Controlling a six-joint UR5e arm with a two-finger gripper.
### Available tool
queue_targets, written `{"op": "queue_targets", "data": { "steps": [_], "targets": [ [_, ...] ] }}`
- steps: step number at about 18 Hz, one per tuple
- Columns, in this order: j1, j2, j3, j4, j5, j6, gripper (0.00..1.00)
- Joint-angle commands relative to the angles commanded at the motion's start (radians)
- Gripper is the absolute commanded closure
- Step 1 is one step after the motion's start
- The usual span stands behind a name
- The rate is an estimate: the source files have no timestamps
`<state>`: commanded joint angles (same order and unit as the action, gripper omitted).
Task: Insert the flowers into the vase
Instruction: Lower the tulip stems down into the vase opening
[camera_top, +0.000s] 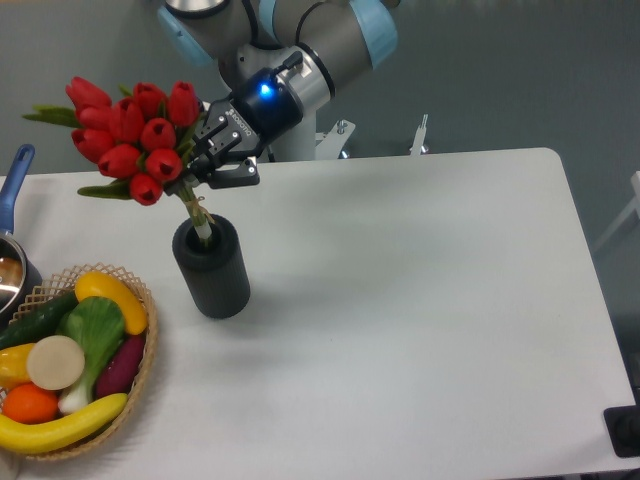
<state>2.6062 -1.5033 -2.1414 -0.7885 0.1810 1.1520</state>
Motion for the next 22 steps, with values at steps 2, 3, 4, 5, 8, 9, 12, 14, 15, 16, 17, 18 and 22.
{"op": "queue_targets", "data": {
  "steps": [2,3,4,5,8,9,12,14,15,16,17,18,22],
  "targets": [
    [0.0,-0.009,-0.005,0.0,0.0,0.006,0.94],
    [0.0,-0.017,-0.012,0.0,0.0,0.024,0.94],
    [0.0,-0.023,-0.02,-0.002,0.0,0.052,0.92],
    [0.0,-0.031,-0.029,-0.002,0.0,0.075,0.92],
    [0.0,-0.051,-0.048,0.0,0.0,0.115,0.9],
    [0.0,-0.054,-0.051,0.0,0.0,0.121,0.88],
    [0.0,-0.054,-0.061,-0.002,0.0,0.124,0.87],
    [0.0,-0.058,-0.067,0.0,0.0,0.126,0.85],
    [0.0,-0.061,-0.067,0.002,0.002,0.126,0.84],
    [0.0,-0.064,-0.072,0.002,0.006,0.126,0.82],
    [0.0,-0.066,-0.08,0.002,0.012,0.126,0.81],
    [0.0,-0.069,-0.086,0.002,0.012,0.13,0.79],
    [0.0,-0.083,-0.106,0.0,0.014,0.173,0.6]
  ]
}}
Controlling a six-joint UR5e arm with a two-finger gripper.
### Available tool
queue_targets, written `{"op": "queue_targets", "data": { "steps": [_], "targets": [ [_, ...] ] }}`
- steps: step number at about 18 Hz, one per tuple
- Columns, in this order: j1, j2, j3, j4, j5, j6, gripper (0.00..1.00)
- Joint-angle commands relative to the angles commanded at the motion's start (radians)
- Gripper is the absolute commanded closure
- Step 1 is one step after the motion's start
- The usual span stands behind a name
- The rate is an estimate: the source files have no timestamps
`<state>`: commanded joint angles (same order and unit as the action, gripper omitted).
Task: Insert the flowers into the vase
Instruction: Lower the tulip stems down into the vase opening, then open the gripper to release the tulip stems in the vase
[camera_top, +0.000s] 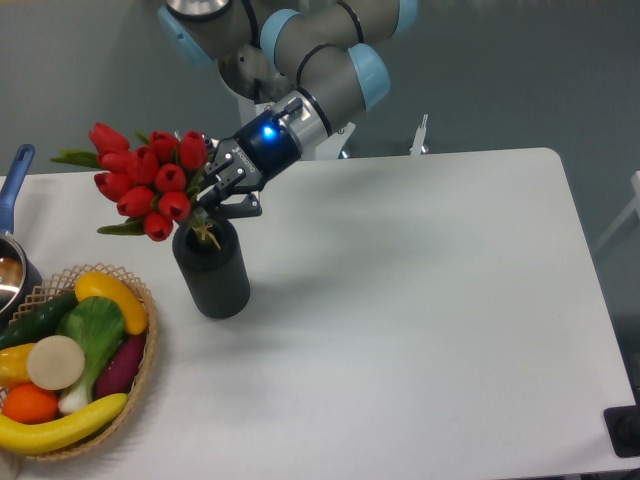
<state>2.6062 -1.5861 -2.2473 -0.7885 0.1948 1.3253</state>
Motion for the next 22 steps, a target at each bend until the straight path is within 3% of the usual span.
{"op": "queue_targets", "data": {
  "steps": [3,6,9,22],
  "targets": [
    [0.0,-0.006,-0.005,0.0,0.002,0.002,0.44],
    [0.0,-0.006,-0.006,-0.003,0.005,0.002,0.34],
    [0.002,0.001,-0.021,-0.003,0.005,0.002,0.01],
    [0.02,0.029,-0.044,-0.006,0.006,-0.008,0.0]
  ]
}}
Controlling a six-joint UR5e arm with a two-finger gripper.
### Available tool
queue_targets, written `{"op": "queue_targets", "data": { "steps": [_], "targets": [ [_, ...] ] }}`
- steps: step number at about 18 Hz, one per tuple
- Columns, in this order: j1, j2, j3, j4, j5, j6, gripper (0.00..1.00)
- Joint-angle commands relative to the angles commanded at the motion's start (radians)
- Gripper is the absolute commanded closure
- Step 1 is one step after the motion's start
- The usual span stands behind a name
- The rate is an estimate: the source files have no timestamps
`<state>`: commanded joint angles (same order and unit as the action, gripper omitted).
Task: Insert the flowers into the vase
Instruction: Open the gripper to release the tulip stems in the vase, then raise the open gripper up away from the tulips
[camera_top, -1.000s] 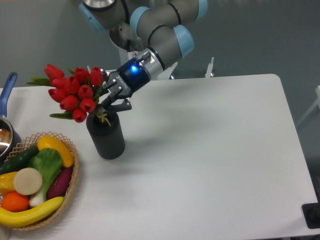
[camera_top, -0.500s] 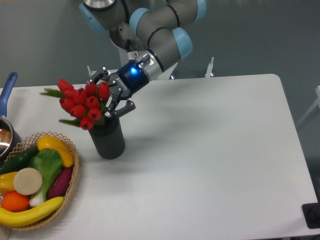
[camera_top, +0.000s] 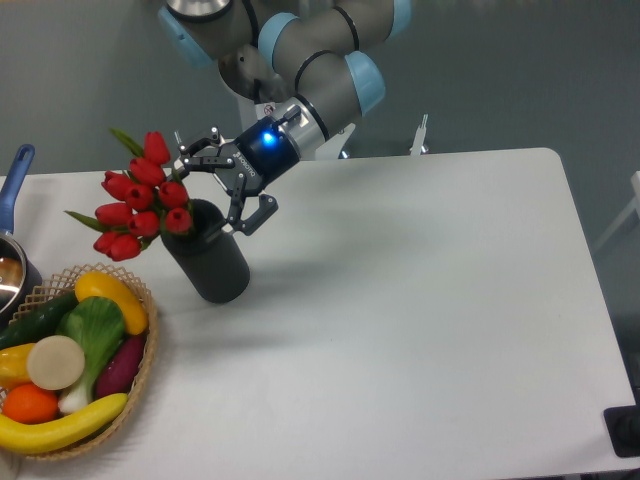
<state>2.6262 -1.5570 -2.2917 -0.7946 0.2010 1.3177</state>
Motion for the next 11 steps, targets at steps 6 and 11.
{"op": "queue_targets", "data": {
  "steps": [6,11],
  "targets": [
    [0.043,0.003,0.0,0.0,0.047,0.0,0.0],
    [0.066,0.034,-0.017,0.0,0.109,-0.006,0.0]
  ]
}}
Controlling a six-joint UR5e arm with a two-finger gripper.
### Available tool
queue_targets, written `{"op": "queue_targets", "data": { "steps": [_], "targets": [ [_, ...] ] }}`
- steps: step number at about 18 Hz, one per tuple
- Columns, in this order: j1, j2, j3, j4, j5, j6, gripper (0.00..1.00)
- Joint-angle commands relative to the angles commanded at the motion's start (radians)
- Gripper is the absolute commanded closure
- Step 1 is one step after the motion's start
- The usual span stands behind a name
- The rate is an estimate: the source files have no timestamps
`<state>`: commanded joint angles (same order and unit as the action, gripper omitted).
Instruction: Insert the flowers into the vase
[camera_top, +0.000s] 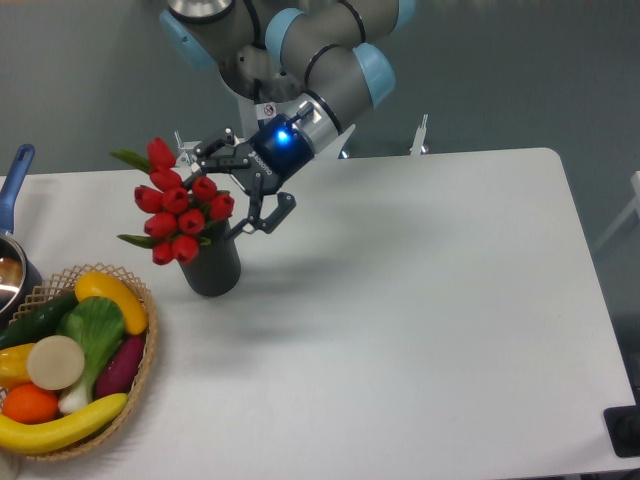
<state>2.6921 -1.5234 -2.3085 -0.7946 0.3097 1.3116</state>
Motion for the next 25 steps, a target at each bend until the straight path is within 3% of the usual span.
{"op": "queue_targets", "data": {
  "steps": [2,13,19,22,25],
  "targets": [
    [0.006,0.028,-0.023,-0.002,0.012,0.0,0.0],
    [0.02,0.057,-0.055,-0.003,0.054,0.002,0.0],
    [0.058,0.12,-0.068,-0.015,0.063,0.0,0.0],
    [0.071,0.167,-0.057,-0.018,0.152,-0.002,0.0],
    [0.138,0.242,-0.043,-0.038,0.27,-0.029,0.0]
  ]
}}
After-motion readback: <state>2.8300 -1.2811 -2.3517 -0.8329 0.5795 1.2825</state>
